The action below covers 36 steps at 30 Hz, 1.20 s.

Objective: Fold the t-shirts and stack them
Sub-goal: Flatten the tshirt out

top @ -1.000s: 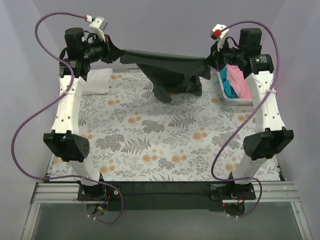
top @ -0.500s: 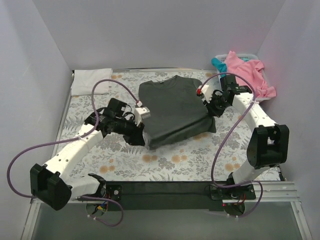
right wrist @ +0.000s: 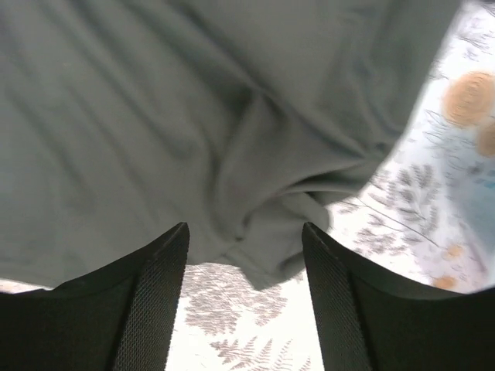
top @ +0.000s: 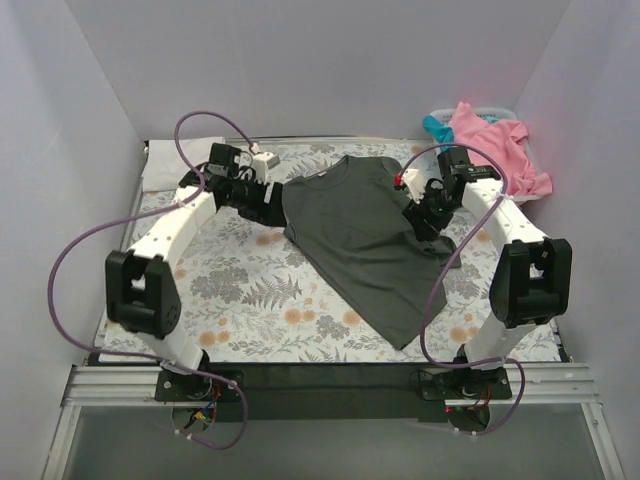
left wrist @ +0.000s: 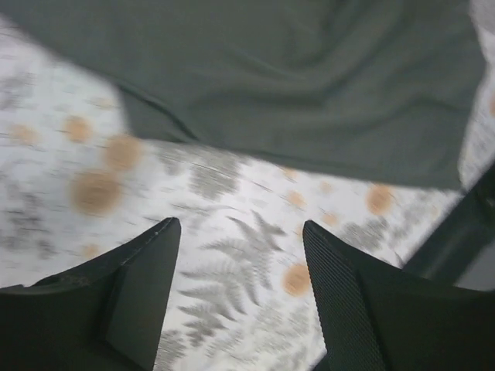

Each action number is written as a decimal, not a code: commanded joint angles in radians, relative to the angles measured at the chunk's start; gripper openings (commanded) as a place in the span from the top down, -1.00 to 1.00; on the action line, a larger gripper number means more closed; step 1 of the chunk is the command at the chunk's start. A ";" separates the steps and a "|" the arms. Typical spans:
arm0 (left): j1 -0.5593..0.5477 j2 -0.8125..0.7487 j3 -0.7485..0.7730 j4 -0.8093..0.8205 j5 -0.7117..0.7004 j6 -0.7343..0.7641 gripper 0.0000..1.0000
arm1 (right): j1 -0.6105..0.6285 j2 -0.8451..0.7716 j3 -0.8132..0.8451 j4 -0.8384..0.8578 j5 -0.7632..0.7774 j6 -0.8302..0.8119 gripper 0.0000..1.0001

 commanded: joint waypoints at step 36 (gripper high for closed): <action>0.024 0.177 -0.144 0.296 -0.093 -0.062 0.05 | 0.166 -0.080 -0.155 -0.085 0.042 0.052 0.03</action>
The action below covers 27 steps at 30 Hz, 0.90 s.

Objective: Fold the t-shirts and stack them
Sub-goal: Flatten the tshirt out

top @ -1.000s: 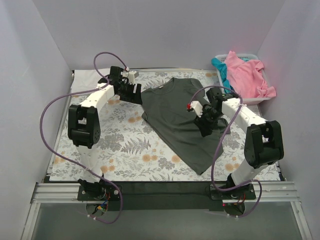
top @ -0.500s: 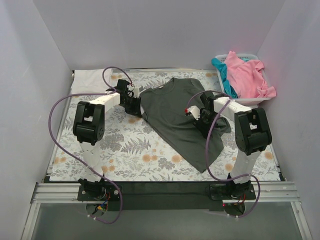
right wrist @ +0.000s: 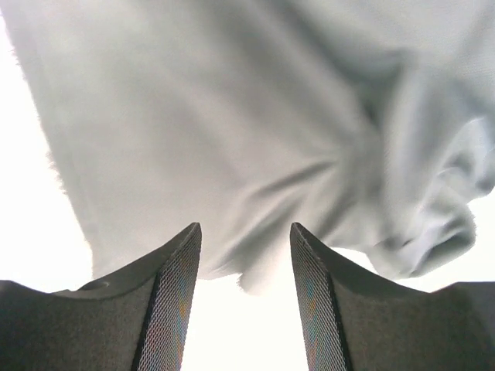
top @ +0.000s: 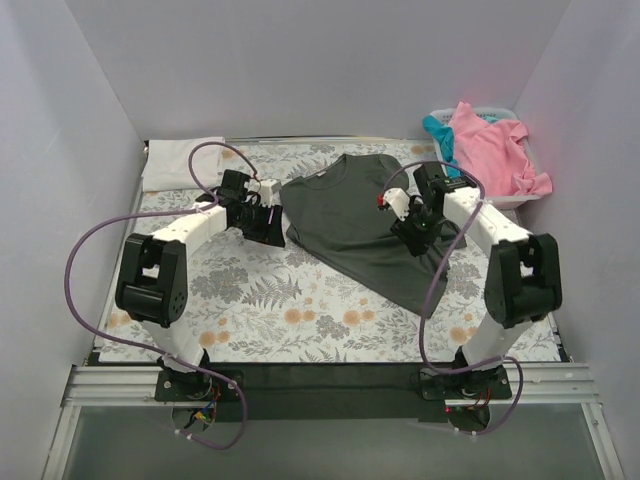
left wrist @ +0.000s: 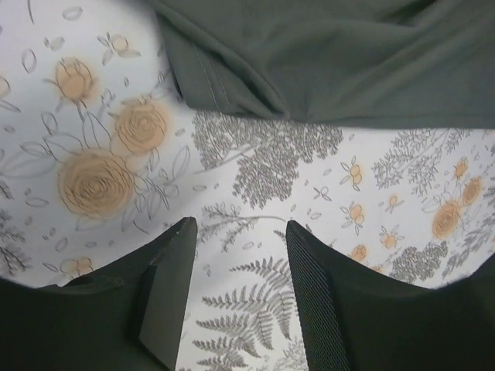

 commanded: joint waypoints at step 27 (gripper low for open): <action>0.068 0.036 0.065 0.035 0.021 -0.107 1.00 | 0.221 -0.105 -0.382 -0.032 0.006 0.033 0.97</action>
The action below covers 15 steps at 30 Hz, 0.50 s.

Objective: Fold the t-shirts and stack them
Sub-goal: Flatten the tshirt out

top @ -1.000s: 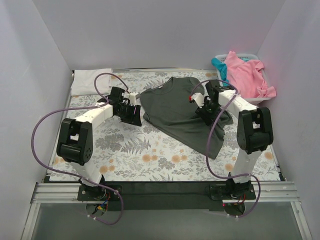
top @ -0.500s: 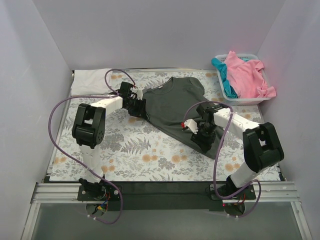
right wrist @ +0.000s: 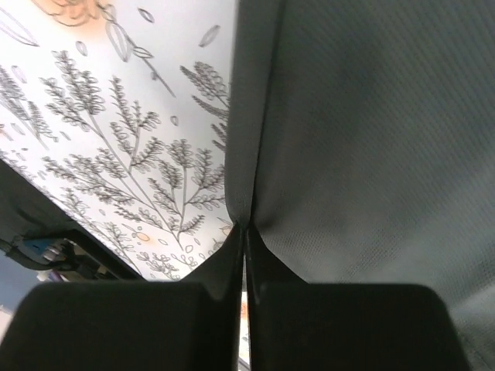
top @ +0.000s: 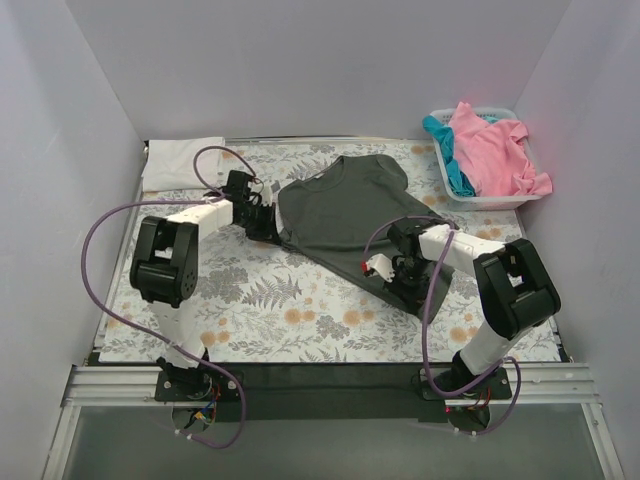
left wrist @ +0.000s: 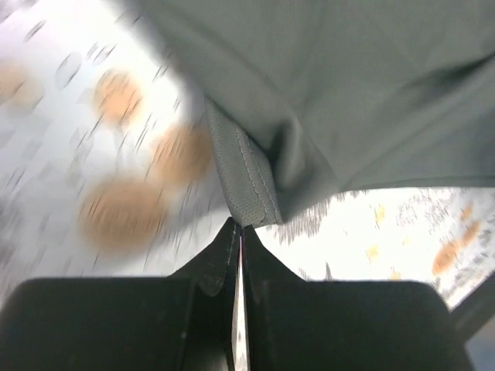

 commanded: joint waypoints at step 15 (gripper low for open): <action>0.072 -0.713 -0.174 -0.417 -0.058 0.255 1.00 | 0.040 -0.210 0.181 -0.136 -0.050 -0.127 0.97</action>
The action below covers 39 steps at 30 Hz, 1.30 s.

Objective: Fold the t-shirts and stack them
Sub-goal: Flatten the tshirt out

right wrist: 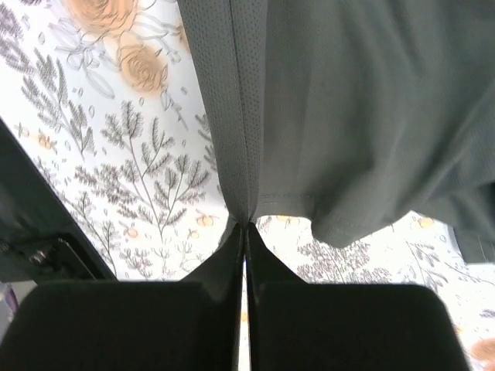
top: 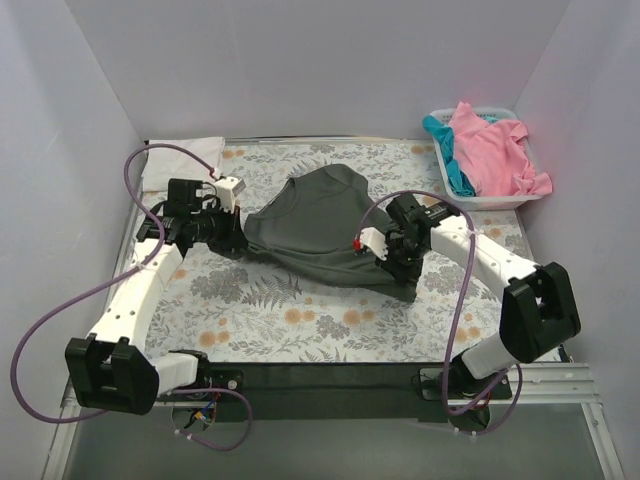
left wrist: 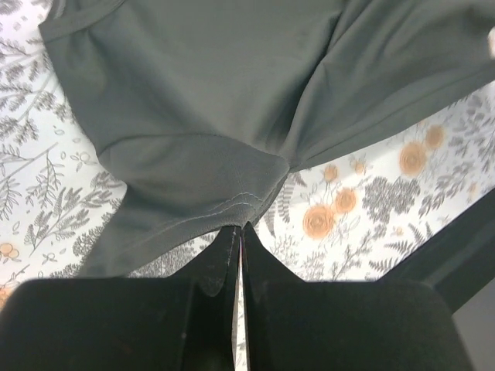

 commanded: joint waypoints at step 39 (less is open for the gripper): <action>-0.047 0.578 0.224 -0.053 -0.201 0.239 0.03 | -0.170 0.027 -0.022 -0.043 0.045 -0.135 0.97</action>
